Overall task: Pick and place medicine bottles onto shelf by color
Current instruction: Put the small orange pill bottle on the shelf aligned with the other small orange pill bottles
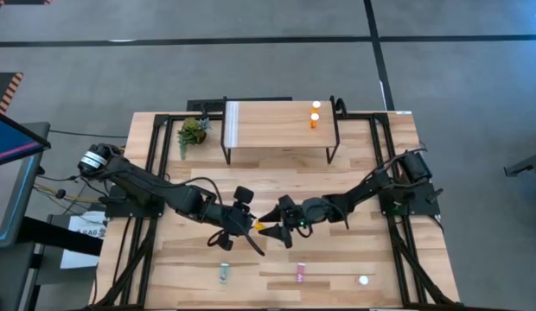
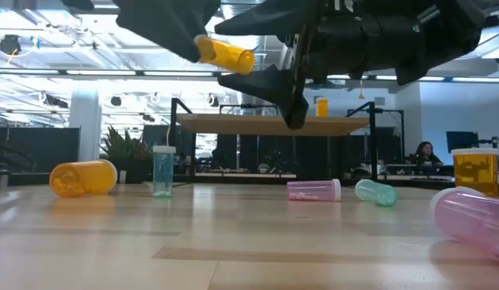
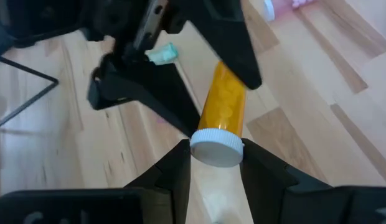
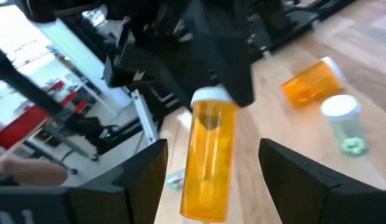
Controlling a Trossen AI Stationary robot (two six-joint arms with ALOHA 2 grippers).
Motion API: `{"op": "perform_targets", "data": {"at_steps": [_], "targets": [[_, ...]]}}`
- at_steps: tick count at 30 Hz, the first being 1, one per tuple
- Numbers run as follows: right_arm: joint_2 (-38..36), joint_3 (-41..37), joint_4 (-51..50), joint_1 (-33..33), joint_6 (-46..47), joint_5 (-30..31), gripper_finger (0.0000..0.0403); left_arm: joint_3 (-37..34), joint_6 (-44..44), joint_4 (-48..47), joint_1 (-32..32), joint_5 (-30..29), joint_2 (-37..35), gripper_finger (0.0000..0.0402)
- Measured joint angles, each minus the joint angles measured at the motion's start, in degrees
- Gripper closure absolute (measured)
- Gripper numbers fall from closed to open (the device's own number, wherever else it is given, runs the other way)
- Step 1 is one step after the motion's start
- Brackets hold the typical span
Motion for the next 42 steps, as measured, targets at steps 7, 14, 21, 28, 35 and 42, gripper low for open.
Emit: {"op": "perform_targets", "data": {"at_steps": [7,14,21,28,35,42], "targets": [[0.81,0.12,2.89,0.54,-0.51,-1.50,0.0145,0.12,0.56,0.57,0.02,-0.42,0.04,0.0297],[0.88,0.08,1.99,0.53,-0.71,-1.70,0.0219,0.12,0.54,0.58,-0.07,-0.65,0.06,0.0297],[0.91,0.04,1.69,0.50,-2.00,-2.38,0.0291,0.12,0.54,0.88,-0.07,0.54,0.04,0.0297],[0.91,0.04,2.55,0.49,-3.05,-2.49,0.0287,0.12,0.59,0.28,-0.22,0.48,-0.99,0.0292],[0.80,0.13,5.49,0.63,-5.78,-2.83,0.0278,0.02,1.31,0.51,-1.07,0.63,-9.74,0.0227],[0.80,0.12,9.38,0.83,-9.55,-2.84,0.0284,-0.58,1.42,3.62,-3.31,1.93,-16.70,0.0161]]}}
